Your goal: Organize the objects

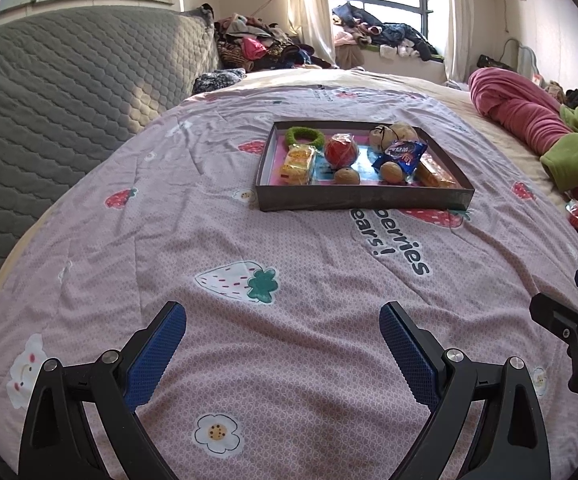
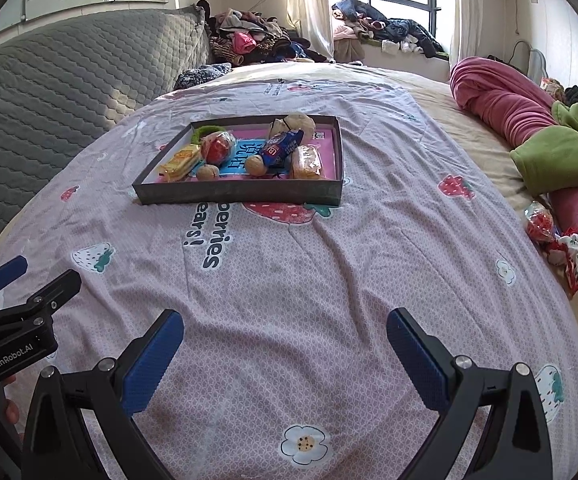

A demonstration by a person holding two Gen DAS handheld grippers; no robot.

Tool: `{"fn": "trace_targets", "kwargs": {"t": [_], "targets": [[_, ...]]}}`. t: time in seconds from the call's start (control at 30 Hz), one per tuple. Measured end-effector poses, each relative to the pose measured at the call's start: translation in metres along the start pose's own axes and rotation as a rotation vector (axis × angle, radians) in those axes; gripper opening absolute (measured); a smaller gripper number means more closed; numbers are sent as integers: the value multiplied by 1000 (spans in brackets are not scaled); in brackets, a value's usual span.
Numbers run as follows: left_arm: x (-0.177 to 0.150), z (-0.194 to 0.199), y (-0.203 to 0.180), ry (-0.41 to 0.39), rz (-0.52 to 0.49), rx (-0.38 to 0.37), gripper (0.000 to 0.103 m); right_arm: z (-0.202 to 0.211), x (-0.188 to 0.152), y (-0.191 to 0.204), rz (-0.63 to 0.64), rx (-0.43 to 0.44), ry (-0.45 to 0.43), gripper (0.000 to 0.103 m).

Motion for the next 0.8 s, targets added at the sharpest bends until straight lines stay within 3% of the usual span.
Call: {"fn": "trace_targets", "kwargs": {"t": [0.8], "targets": [[-20,-26,-1,31,10,-21,98,-15,-14,-2,-7,-8,21,102]]}}
Point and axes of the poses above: each gripper's, at about its wrist camera, not at the fingertips, and z roughly against the way its jaws point, y to its left, x to its top, the point moved 8 cm from there along -z, roughly the way its jaws point, and after that the axes turned 5 degrees about x, right-handed, at the moved point
